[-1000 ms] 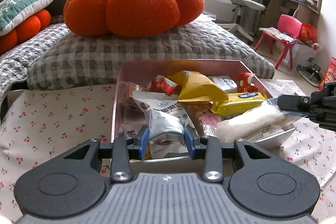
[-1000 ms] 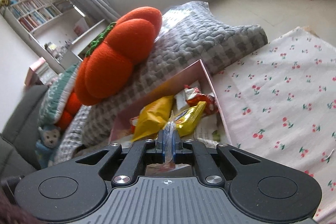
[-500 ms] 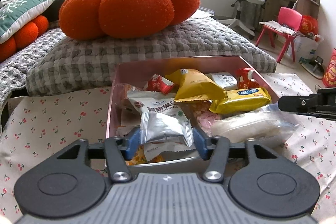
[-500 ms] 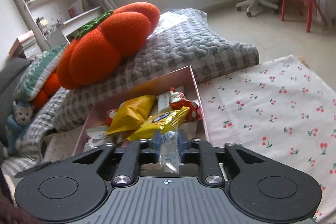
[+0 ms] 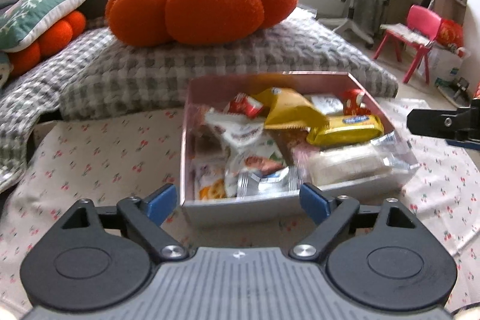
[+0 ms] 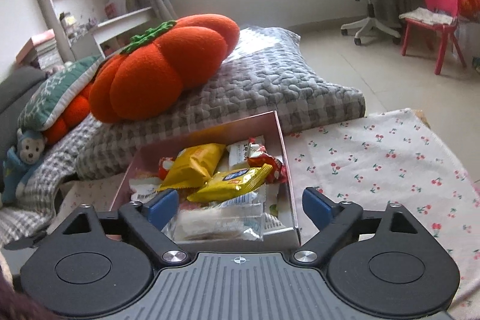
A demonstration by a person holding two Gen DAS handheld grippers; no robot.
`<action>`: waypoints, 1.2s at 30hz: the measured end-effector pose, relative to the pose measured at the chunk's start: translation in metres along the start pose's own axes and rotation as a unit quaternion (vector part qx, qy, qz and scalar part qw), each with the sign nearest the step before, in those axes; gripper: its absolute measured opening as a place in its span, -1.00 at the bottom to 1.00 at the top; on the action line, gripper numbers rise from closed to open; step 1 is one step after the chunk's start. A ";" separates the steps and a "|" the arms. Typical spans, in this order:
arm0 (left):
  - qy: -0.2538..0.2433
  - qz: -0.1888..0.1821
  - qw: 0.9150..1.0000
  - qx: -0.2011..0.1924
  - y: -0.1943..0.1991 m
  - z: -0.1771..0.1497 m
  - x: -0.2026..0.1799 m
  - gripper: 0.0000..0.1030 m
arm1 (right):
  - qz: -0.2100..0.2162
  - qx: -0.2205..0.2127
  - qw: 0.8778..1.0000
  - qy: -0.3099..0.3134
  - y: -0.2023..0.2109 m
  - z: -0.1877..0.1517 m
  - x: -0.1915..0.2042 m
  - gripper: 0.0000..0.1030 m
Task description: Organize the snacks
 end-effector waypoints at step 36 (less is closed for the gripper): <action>0.076 0.075 0.992 0.067 0.084 -0.032 0.013 0.99 | -0.080 0.087 0.988 0.102 0.079 -0.035 0.025 0.96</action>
Point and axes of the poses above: each gripper's, at about its wrist camera, not at the fingertips, and y roughly against the way its jaws point, x to its left, z to its top, the point moved 9 cm from there along -y, roughly the way its jaws point, and after that the axes turned 11 degrees about y, right-handed, at the moved point
